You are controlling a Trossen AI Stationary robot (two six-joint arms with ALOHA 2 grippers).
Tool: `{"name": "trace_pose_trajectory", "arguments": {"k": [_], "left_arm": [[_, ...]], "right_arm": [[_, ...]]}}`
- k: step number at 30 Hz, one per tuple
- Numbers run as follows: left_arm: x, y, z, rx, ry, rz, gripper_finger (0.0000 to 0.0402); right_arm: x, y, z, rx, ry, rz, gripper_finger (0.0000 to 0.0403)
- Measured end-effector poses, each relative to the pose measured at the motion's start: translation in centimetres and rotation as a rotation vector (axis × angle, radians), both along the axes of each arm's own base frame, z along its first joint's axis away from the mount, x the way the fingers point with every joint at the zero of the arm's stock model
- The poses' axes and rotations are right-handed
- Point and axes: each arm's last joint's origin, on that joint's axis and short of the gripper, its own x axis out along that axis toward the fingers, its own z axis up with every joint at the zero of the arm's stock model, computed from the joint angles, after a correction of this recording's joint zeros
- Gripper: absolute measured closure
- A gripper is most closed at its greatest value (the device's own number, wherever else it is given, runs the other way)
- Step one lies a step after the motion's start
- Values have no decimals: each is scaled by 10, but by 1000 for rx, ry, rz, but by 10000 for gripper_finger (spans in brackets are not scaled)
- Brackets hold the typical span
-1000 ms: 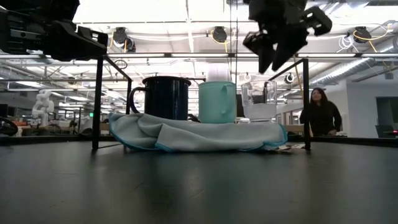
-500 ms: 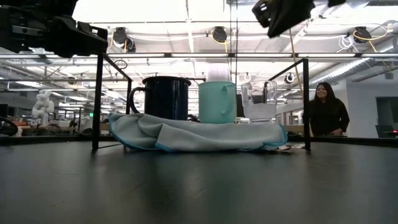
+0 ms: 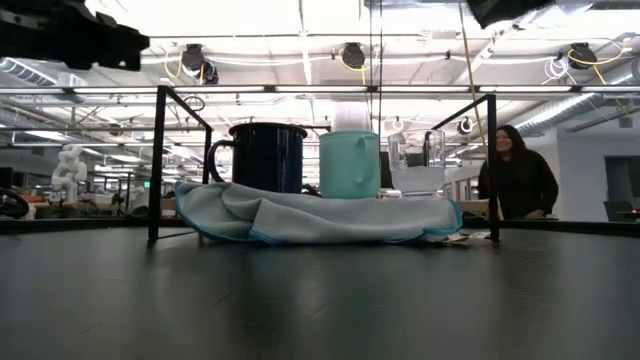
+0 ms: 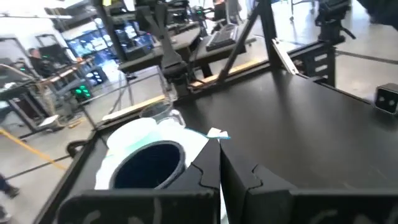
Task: Stack small to large cups/mugs on shelf
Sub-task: Return to home position
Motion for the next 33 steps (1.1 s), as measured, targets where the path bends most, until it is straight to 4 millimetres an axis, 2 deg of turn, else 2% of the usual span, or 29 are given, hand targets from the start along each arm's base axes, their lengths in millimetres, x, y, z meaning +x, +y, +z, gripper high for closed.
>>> {"name": "trace_pose_trajectory", "arguments": {"k": [5,11,18,26,33], "left_arm": [[-12,0,2,-15,-29,33,401],[-17,-4,5,-24,-66,-3,401],[-18,-7,3,-22,-49,17,401],[-15,-9,-13,-32,-9,46,401],[-15,-11,-18,-50,5,37,401]], "right_arm": [[-32,2,-13,91,-136,-68,403],[-55,3,-40,191,-256,-123,403],[-65,3,-63,287,-339,-165,403],[-66,3,-79,326,-387,-178,403],[-66,3,-94,353,-391,-197,403]]}}
